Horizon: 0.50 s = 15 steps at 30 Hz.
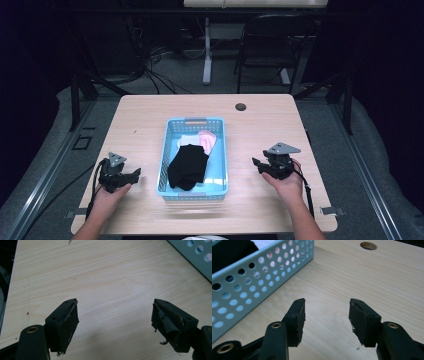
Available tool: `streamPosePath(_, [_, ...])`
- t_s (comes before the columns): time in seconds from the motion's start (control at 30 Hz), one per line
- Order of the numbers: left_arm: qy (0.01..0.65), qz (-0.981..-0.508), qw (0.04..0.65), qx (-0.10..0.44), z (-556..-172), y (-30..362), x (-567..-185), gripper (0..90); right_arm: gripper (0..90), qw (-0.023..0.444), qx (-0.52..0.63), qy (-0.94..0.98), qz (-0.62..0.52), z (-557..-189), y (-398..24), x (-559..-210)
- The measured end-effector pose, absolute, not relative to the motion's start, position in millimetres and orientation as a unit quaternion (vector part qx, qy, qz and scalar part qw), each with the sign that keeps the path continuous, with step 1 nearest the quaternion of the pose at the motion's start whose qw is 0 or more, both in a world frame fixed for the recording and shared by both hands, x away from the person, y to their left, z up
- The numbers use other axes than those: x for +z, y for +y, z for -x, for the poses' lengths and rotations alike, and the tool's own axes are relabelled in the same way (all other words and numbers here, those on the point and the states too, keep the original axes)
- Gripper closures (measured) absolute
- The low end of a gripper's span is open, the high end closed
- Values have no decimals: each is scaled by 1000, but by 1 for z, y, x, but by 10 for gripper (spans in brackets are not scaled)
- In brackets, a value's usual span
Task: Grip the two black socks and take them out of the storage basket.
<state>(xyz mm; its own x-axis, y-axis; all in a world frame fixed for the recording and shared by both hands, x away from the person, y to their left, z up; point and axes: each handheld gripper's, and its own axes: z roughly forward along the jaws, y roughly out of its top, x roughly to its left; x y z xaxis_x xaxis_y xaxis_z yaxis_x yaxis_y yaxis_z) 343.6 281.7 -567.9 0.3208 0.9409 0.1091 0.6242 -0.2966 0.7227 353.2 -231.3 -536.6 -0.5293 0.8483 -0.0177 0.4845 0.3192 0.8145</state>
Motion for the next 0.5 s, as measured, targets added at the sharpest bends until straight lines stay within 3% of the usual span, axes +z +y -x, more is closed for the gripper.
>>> streamPosePath(0.5, [518,-756,294,271,-344,282,-568,215,422,203,421,795,-387,-362,-205,-517])
